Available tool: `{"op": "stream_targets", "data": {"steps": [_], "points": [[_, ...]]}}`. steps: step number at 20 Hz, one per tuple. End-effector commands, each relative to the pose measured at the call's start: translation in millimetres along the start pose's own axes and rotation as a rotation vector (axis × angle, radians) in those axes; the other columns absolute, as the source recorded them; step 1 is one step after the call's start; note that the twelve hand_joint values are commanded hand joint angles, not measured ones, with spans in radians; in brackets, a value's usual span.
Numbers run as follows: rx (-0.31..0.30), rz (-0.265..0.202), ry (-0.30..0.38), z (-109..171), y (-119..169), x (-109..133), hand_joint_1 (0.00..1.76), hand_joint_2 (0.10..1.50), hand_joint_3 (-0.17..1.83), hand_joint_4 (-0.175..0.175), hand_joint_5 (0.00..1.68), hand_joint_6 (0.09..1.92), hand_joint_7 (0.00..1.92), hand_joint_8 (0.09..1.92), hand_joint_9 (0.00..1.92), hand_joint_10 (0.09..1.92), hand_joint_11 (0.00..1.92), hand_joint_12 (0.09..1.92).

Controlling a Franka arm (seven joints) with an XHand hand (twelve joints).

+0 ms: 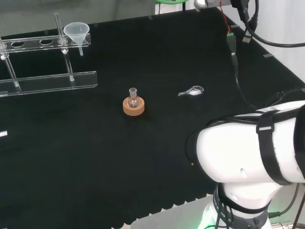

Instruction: Pick up the funnel from the transparent funnel stand.

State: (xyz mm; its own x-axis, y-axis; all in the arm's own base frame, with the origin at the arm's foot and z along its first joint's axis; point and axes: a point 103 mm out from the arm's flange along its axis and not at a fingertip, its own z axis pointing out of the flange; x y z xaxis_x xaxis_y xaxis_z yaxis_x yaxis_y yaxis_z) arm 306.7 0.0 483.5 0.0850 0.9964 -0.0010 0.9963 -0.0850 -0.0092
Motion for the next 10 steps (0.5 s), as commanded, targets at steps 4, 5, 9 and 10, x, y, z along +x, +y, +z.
{"op": "stream_targets", "data": {"steps": [4, 5, 9, 10], "points": [[-0.011, -0.031, 0.014, 5.0, 4.0, -17.6, 0.05, 0.74, 0.19, 0.069, 0.0, 0.09, 0.0, 0.09, 0.07, 0.09, 0.0, 1.4], [-0.014, -0.033, 0.015, 7.0, 6.3, -22.4, 0.05, 0.74, 0.19, 0.07, 0.0, 0.09, 0.0, 0.09, 0.07, 0.09, 0.0, 1.4], [-0.068, -0.088, 0.044, 21.3, 23.6, -29.7, 0.05, 0.75, 0.18, 0.072, 0.0, 0.09, 0.0, 0.09, 0.04, 0.09, 0.0, 1.38], [-0.087, -0.108, 0.058, 26.7, 29.6, -29.5, 0.05, 0.75, 0.18, 0.073, 0.0, 0.09, 0.0, 0.09, 0.03, 0.09, 0.0, 1.35]]}}
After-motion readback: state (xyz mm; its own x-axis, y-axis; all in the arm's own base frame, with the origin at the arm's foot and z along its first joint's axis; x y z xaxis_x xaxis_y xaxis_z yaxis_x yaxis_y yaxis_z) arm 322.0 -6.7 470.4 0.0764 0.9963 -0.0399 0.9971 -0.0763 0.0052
